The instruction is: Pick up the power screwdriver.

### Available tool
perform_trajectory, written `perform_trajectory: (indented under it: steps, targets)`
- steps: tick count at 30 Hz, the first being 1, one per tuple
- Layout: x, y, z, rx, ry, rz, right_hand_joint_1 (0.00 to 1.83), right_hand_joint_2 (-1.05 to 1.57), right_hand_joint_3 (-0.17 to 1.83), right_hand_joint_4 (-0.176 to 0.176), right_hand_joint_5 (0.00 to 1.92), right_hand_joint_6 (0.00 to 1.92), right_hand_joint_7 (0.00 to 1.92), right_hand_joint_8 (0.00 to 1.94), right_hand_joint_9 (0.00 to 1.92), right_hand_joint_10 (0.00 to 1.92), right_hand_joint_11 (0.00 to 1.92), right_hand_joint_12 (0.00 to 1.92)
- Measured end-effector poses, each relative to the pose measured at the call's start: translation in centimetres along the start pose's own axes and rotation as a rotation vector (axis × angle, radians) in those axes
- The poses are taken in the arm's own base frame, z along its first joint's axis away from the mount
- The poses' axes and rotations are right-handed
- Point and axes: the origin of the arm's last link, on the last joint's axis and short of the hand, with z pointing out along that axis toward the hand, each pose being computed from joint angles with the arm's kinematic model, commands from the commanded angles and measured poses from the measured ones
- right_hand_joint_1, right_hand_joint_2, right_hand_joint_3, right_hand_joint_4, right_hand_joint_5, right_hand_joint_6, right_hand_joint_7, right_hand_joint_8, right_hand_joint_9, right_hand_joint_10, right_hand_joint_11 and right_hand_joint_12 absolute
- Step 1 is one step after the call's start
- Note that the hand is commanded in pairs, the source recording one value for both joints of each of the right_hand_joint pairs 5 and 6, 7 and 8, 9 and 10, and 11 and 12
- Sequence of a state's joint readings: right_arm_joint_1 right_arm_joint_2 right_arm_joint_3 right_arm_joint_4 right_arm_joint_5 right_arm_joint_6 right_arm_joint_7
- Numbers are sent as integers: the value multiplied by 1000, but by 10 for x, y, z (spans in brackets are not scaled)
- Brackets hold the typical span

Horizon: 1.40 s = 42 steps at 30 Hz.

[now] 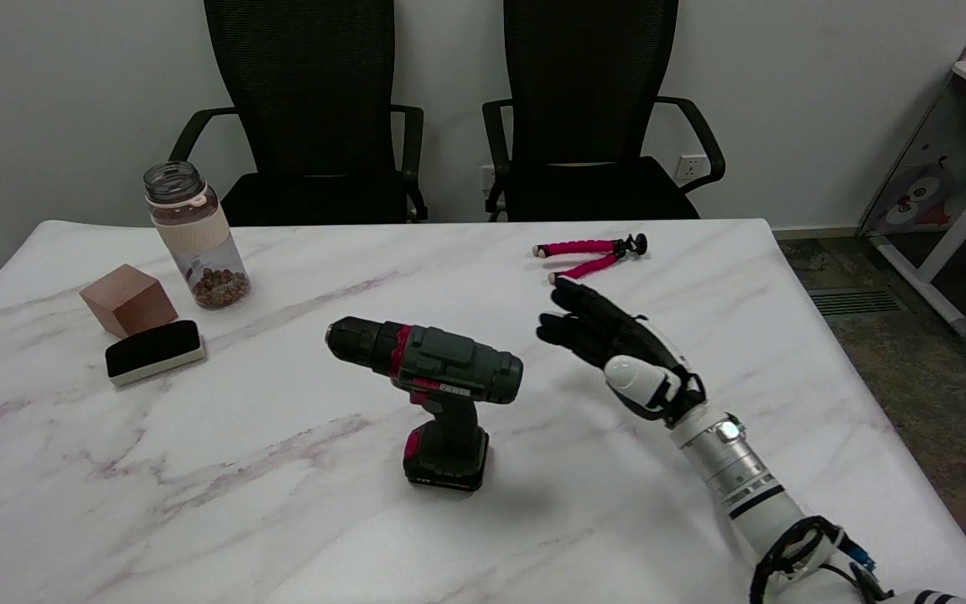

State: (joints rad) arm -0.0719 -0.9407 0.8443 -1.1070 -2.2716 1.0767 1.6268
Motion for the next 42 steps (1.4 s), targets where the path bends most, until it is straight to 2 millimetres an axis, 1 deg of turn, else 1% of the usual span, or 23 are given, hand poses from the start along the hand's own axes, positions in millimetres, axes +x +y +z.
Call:
perform_trajectory:
  steps: [2,4,6,8,11,16,25,42]
  targets:
    - [-9,3,3,0,-16,10,879,-59,720,-10,200,200,200,200,447,447,472,472]
    - [-17,5,7,1,-31,16,884,-187,502,-4,157,157,157,157,440,440,466,466]
    - [-24,7,9,2,-44,20,866,-290,313,0,52,52,52,52,430,430,458,458]
    - [-31,9,11,3,-57,20,856,-303,262,-4,0,0,0,0,422,422,454,454]
    - [-40,11,12,5,-75,18,855,-287,192,-15,0,0,0,0,409,409,449,449]
    - [-52,13,14,12,-98,6,862,-278,172,-21,0,0,0,0,394,394,443,443]
    - [-67,18,14,17,-123,-43,874,-277,216,-22,0,0,0,0,379,379,425,425]
    - [-87,31,16,15,-121,-122,897,-229,311,-32,0,0,0,0,387,387,382,382]
